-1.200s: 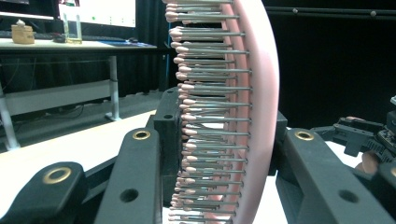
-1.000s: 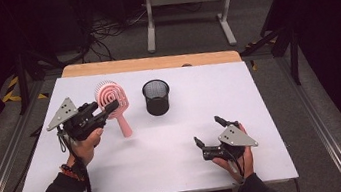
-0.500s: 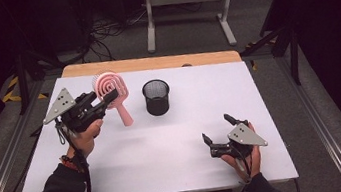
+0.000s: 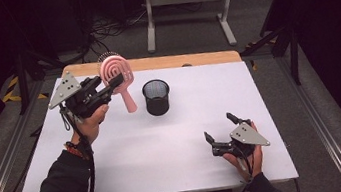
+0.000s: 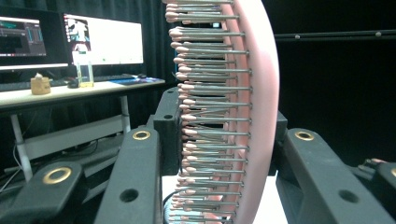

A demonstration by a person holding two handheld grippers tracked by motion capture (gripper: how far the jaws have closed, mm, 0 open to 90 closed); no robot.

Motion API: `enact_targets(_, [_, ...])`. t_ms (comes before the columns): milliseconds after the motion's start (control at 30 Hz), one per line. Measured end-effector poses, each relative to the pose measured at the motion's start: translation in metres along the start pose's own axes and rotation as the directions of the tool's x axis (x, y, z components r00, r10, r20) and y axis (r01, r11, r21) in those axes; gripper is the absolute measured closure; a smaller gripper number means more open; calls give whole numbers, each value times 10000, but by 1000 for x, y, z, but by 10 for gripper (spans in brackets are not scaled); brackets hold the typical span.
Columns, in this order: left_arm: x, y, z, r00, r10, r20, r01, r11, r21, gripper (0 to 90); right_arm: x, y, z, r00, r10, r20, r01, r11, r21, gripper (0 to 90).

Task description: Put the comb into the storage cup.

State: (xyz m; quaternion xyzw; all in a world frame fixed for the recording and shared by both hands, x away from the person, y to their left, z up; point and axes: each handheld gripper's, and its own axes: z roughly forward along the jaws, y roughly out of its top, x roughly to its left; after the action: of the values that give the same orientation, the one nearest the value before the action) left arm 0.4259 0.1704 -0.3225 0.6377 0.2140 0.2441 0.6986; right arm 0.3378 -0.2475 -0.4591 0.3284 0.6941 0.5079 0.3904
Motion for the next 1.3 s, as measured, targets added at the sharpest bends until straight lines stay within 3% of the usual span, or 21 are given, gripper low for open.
enact_targets(100, [-2, 7, 7, 9999, 54, 92, -53, 9998, -172, 631, 1, 0, 0, 10000, -81, -16, 81, 10000, -6, 51])
enact_targets(500, [-11, 18, 36, 9992, 322, 228, -321, 9995, -61, 631, 2, 1, 0, 9999, -29, -164, 27, 10000, -72, 53])
enact_targets(933, [-14, 16, 61, 9992, 248, 320, -252, 9996, 117, 631, 2, 2, 0, 9996, -30, -269, 27, 9999, -126, 53])
enact_targets(1300, [-3, 4, 80, 9990, 171, 420, -192, 9986, 489, 631, 3, 2, 0, 9995, -50, -317, 47, 9999, -103, 55])
